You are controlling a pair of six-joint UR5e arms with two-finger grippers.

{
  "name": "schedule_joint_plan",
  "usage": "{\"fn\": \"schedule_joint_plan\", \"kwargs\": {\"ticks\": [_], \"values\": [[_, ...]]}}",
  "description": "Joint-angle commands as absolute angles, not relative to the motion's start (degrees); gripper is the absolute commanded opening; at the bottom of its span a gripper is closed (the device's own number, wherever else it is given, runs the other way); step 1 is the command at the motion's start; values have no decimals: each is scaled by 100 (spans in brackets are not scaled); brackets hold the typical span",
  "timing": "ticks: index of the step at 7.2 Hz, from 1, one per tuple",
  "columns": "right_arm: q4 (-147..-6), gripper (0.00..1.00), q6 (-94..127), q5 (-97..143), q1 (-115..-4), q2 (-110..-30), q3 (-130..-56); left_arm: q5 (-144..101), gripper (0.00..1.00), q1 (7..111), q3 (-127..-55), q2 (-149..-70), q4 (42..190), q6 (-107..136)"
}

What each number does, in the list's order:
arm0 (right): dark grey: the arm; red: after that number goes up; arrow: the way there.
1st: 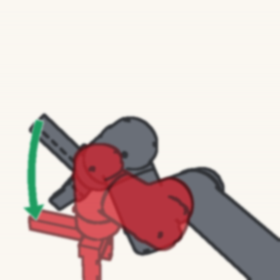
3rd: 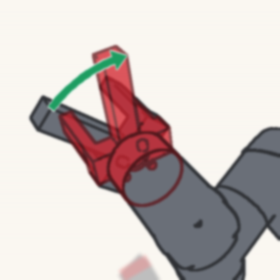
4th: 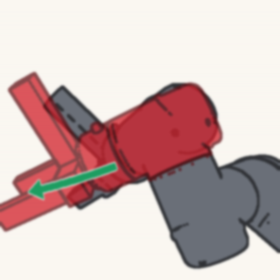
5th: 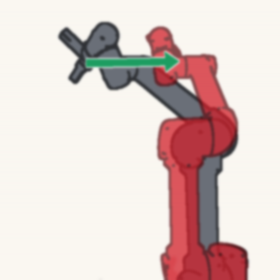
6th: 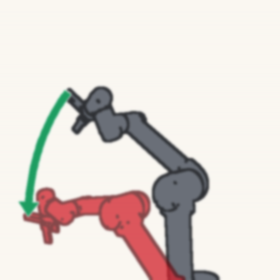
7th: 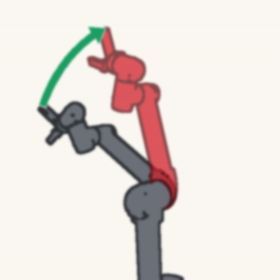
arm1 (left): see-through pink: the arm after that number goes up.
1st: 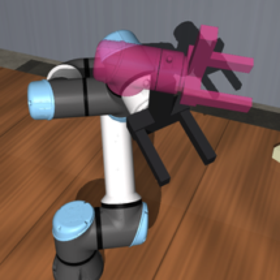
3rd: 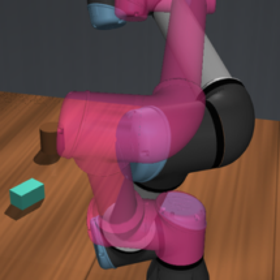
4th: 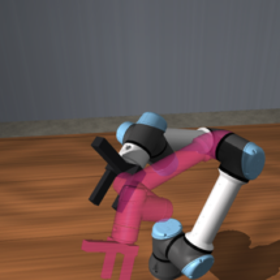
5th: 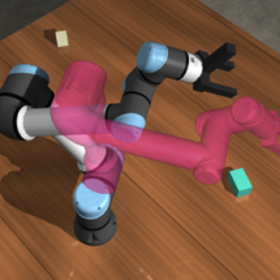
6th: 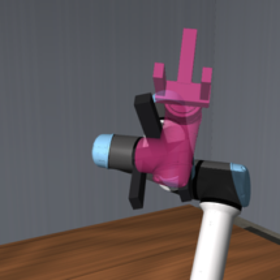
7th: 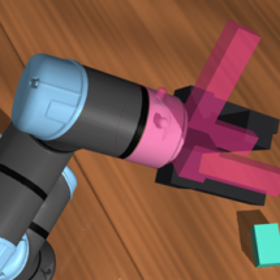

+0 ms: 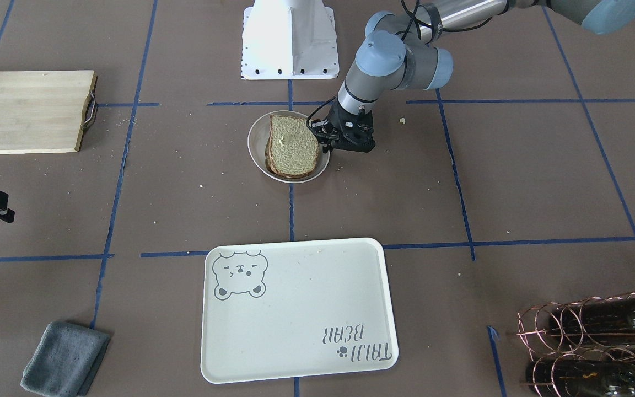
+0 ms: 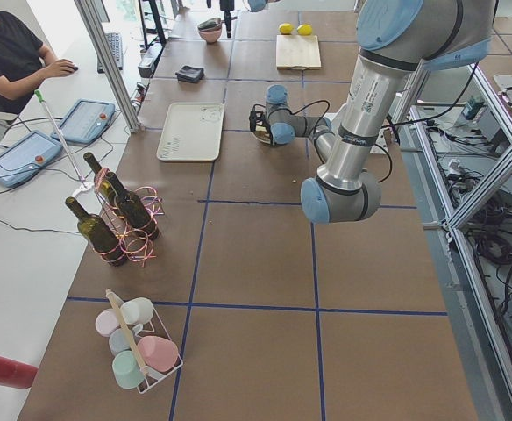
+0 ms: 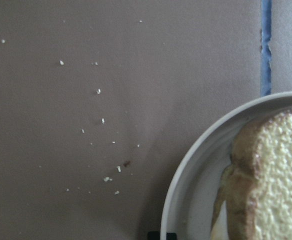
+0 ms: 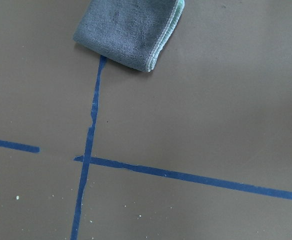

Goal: Make sandwich and place on tray
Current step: 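Grasp the rim of the white plate with the left gripper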

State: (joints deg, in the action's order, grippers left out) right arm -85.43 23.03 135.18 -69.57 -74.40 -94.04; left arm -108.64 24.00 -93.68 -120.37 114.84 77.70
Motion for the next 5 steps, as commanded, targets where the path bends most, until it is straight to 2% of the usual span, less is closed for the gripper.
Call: {"fn": "schedule_joint_plan", "kwargs": {"ticks": [1, 5], "values": [[-8543, 100, 2303, 13518, -6996, -7436, -9413, -10872, 0, 2417, -9404, -12059, 11479, 7770], [-8604, 100, 1901, 13509, -7092, -7575, -9378, -11308, 0, 2942, -9650, -12076, 11487, 7787]]}}
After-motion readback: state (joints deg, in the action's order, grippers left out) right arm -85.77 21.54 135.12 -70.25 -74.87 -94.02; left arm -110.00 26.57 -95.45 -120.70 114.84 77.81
